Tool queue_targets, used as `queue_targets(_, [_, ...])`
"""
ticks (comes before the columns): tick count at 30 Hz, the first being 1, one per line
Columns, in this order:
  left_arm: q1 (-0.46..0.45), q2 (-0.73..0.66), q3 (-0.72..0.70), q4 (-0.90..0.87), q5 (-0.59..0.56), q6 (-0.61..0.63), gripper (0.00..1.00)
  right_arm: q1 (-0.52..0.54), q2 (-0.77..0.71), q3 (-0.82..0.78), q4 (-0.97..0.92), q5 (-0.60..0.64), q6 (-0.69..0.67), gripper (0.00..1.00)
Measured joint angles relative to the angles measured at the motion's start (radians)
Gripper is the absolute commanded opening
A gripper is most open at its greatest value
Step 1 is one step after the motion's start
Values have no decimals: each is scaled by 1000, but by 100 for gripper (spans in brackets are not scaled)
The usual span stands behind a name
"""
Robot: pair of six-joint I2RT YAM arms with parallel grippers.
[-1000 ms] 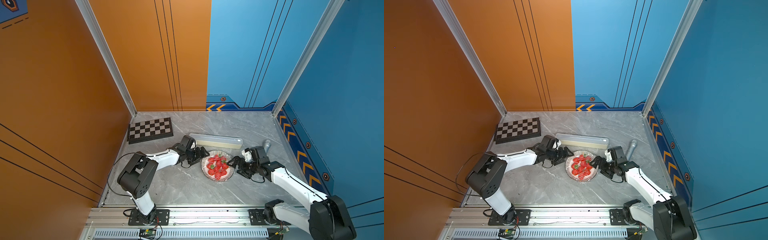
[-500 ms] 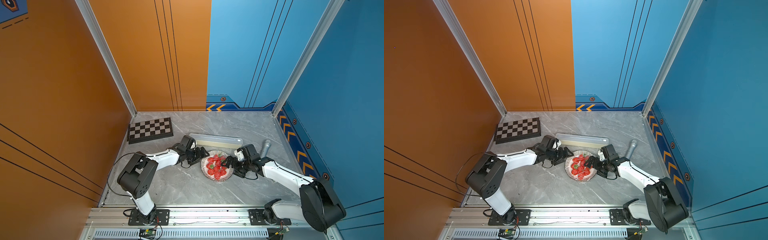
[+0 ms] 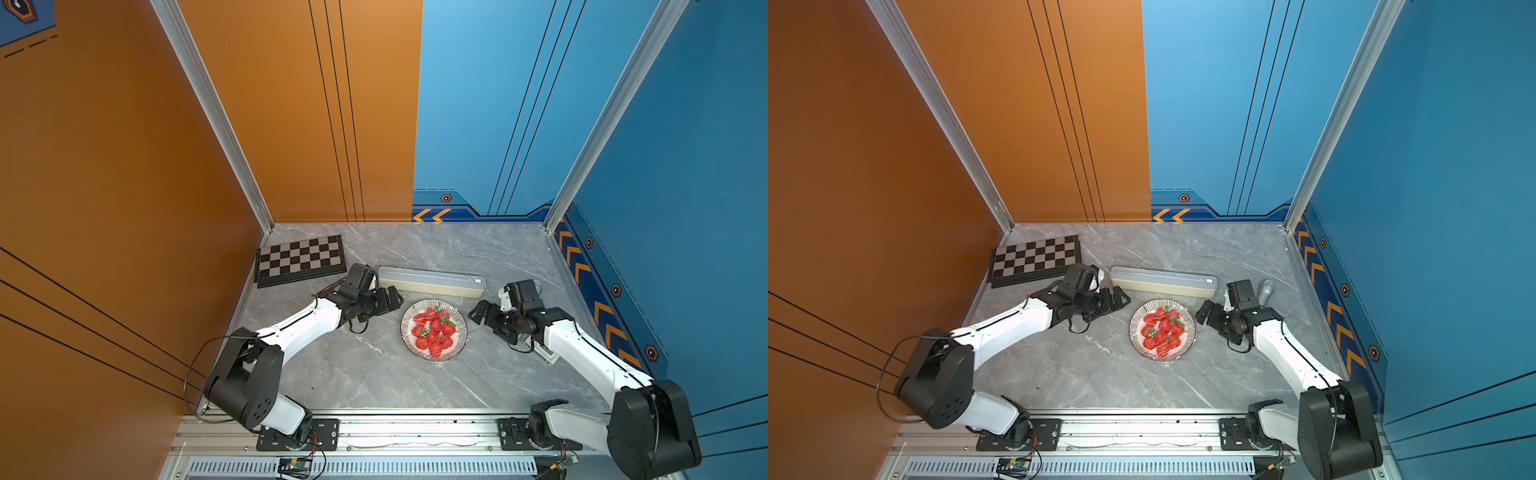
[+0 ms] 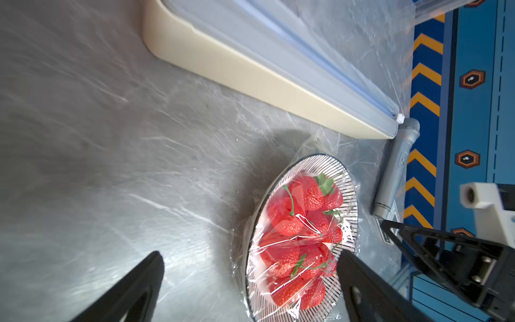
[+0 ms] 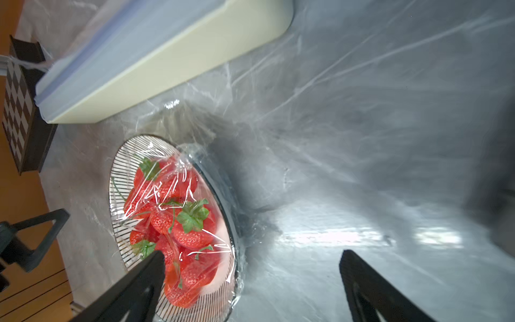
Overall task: Wrap the plate with plastic wrap
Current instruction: Cover the plate with plastic wrap, then reset both arms
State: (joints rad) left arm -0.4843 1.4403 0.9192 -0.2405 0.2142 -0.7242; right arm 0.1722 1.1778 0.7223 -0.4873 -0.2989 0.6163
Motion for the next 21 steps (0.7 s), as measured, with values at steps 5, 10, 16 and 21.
queue_targets(5, [50,-188,-3,-60,-247,167,99,-136,-86,112,-48,138,-187,100])
queue_targets(10, [172,-335,-163,180,-478,359,99,-297,-77,61,165,201,-336,100])
queue_targets(16, [319,-269,-408,447,-582,490,99,-360,57,-245,653,253,-409,100])
queue_targets(21, [351,-200,-423,571,-587,579,99,-305,208,-347,973,254,-434,100])
